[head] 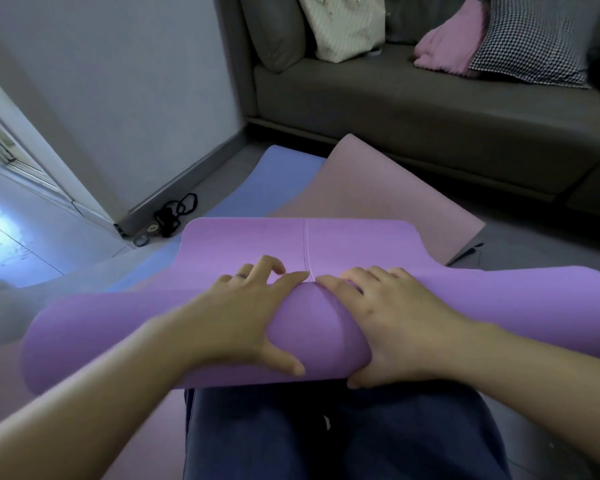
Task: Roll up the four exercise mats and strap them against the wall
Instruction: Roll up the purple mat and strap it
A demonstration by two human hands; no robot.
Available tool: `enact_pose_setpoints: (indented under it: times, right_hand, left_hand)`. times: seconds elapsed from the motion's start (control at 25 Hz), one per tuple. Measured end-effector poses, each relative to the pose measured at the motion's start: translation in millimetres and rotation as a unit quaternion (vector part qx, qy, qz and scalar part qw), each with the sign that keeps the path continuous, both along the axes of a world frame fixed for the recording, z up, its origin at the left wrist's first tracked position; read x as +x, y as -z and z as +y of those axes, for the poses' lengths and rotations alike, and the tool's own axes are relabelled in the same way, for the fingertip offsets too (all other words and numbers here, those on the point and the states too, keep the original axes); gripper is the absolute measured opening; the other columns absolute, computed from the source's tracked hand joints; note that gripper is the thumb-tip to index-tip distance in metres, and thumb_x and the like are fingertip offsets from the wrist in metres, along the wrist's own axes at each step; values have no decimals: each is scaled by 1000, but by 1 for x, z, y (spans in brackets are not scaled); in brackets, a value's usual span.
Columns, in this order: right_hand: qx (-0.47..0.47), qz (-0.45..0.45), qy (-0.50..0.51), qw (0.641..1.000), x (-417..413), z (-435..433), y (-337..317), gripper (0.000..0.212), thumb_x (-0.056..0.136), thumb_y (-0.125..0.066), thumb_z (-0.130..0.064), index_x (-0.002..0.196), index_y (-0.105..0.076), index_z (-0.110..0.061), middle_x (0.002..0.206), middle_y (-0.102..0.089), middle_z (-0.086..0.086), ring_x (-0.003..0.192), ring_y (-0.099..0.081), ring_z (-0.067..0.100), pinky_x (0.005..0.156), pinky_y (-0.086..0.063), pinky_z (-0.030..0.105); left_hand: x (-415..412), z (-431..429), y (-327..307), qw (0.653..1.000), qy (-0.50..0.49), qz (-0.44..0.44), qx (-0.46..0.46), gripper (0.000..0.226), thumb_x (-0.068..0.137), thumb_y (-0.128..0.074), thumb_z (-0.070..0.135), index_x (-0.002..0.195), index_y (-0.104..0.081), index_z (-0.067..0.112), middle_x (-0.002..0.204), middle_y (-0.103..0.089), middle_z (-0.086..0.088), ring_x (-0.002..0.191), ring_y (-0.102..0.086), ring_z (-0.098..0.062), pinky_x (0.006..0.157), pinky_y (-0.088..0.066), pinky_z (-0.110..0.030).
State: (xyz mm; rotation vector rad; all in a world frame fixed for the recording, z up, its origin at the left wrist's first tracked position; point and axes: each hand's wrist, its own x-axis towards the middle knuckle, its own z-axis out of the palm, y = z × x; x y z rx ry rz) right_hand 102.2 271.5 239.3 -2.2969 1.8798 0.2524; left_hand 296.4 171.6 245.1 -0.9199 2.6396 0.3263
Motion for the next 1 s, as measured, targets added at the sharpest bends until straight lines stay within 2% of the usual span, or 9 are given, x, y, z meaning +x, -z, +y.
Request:
enact_pose_setpoints:
  times: [0.08,0.16,0.24,0.4,0.64,0.72,0.8,0.92,1.0]
  right_hand:
    - [30,-24,0,999,-2,-14,-3,115,56,-72,-69,146,-11,-33,132,-41,-5,119,-43,19,100,-37,38]
    - [74,-66,11,995,-5,-29,-7,109,52,-77,-68,140,-20,-39,126,-47,-8,115,-47,17,97,-42,38]
    - [119,-103,15,987,-8,-43,-9,100,52,-81,-63,134,-28,-45,119,-51,-13,109,-50,13,91,-46,36]
    - [212,-154,29,965,-13,-59,-28,84,60,-84,-53,130,-37,-46,113,-55,-22,103,-55,6,88,-49,28]
    - [303,-185,24,935,-8,-39,-46,73,62,-81,-56,125,-46,-45,114,-59,-24,103,-59,0,94,-50,30]
    - [262,-178,8,949,-2,-22,-37,88,66,-78,-58,139,-31,-46,132,-48,-24,118,-49,1,103,-41,28]
    - [153,-145,-25,977,2,-1,-36,102,68,-72,-65,147,-13,-43,143,-33,-21,128,-35,4,108,-32,27]
    - [30,-39,-63,997,14,24,-31,105,70,-62,-71,150,-4,-32,150,-23,-7,135,-28,16,110,-29,37]
    - [-8,-4,-57,998,20,26,-17,112,69,-62,-71,152,-2,-24,154,-20,5,137,-28,26,109,-29,46]
  left_hand:
    - [6,19,18,979,39,52,-194,124,41,-52,86,146,-22,29,140,-36,-8,117,-50,-32,94,-45,-52]
    - [7,21,29,965,43,70,-250,127,30,-61,81,141,-39,22,125,-54,-15,100,-61,-36,82,-49,-57]
    - [3,16,29,967,39,77,-241,121,35,-65,75,140,-35,24,120,-57,-10,97,-61,-35,82,-48,-52]
    - [-3,6,-1,991,32,37,-122,104,56,-62,73,140,-10,40,125,-45,5,108,-51,-24,90,-42,-40]
    - [10,16,-30,998,29,-12,50,94,54,-70,72,131,-16,56,111,-50,18,100,-52,-11,88,-44,-35]
    - [5,15,-22,992,24,-44,114,95,57,-74,67,134,-20,54,116,-52,19,103,-52,-9,93,-45,-35]
    - [-4,-2,-17,978,-5,-68,195,92,59,-78,61,136,-27,50,120,-54,23,107,-54,-5,98,-44,-34]
    - [-14,-27,-19,939,-27,-75,333,70,68,-81,45,127,-42,46,113,-61,25,103,-60,1,96,-47,-30]
    - [-19,-34,-20,929,-27,-80,361,66,74,-78,40,129,-42,46,112,-61,25,102,-60,3,94,-47,-25]
